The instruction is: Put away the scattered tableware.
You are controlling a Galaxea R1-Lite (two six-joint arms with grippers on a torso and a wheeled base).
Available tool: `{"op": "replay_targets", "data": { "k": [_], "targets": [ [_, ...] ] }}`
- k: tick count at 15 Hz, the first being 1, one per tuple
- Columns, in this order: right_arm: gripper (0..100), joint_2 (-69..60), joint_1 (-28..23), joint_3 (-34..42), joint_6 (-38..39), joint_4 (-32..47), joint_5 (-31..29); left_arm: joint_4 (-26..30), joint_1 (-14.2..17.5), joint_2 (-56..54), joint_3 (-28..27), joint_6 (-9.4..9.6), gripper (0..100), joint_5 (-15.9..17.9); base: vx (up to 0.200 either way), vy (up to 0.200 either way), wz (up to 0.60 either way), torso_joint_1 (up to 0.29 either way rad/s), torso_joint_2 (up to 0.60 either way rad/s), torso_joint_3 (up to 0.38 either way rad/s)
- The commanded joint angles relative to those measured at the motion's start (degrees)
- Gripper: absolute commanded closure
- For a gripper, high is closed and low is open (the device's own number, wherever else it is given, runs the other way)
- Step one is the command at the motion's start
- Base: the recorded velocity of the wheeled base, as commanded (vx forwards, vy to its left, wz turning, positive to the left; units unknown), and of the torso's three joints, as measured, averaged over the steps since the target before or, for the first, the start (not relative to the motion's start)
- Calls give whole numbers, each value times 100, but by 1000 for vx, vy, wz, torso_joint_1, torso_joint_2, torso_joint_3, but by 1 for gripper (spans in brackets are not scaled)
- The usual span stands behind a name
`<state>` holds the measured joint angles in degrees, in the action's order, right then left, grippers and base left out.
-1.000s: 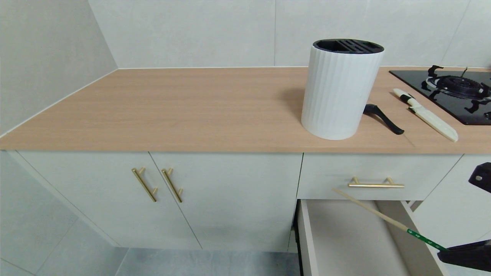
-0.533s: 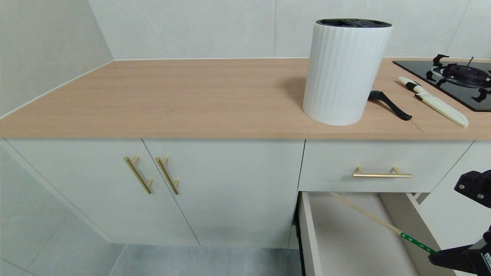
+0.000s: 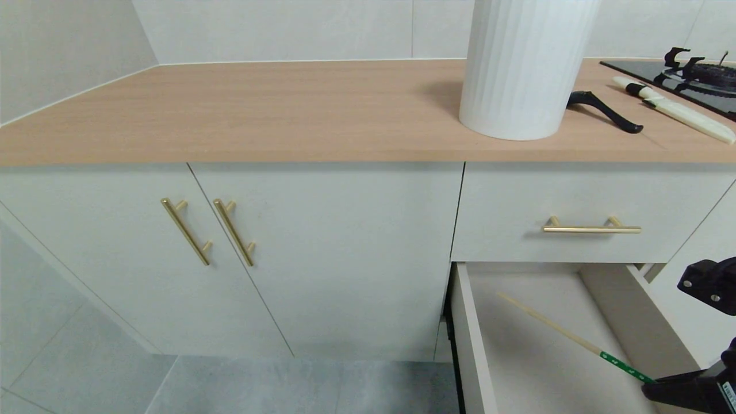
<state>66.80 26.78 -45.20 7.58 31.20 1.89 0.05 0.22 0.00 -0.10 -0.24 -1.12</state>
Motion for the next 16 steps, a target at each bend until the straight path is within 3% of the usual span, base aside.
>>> {"op": "replay_targets", "data": {
  "k": [1,6,11,13,16],
  "targets": [
    [100,43,2,3,-2,-8,-13,-5,4,9,1,-2,0,-2,0,0,0,-110,281,168],
    [100,52,2,47,-2,-166,-31,-5,4,9,1,-2,0,-2,0,0,0,-24,62,28],
    [100,931,2,407,129,-1283,-584,-5,4,9,1,-2,0,-2,0,0,0,0,0,0],
    [100,1889,2,108,885,-1291,-804,-5,4,9,1,-2,0,-2,0,0,0,0,0,0],
    [100,2636,11,11,1351,-1652,-857,-5,4,9,1,-2,0,-2,0,0,0,0,0,0]
  ]
}}
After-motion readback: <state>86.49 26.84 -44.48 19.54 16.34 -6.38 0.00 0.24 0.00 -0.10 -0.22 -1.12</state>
